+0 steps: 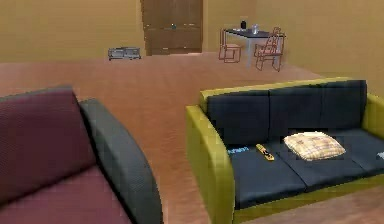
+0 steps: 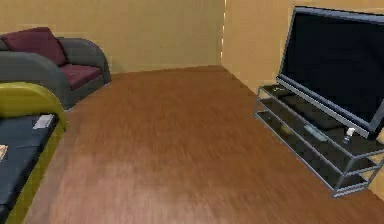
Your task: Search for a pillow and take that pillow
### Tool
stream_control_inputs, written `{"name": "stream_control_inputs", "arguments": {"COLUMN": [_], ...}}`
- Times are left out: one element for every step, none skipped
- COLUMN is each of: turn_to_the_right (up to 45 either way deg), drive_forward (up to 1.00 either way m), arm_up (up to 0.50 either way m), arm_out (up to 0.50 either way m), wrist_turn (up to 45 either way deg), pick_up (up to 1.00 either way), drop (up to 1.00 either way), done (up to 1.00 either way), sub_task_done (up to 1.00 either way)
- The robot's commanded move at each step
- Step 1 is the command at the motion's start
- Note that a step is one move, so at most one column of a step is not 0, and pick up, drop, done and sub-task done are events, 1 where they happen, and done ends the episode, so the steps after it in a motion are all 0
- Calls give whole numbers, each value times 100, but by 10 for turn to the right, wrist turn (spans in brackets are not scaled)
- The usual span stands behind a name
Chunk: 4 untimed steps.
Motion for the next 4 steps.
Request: {"name": "stream_control_inputs", "arguments": {"turn_to_the_right": [450,180,30,0], "drive_forward": [0,0,0,90], "arm_up": [0,0,0,0], "arm_out": [0,0,0,0], "wrist_turn": [0,0,0,0], "pick_up": [0,0,0,0], "drop": [0,0,0,0], "done": [0,0,0,0], "sub_task_done": [0,0,0,0]}}
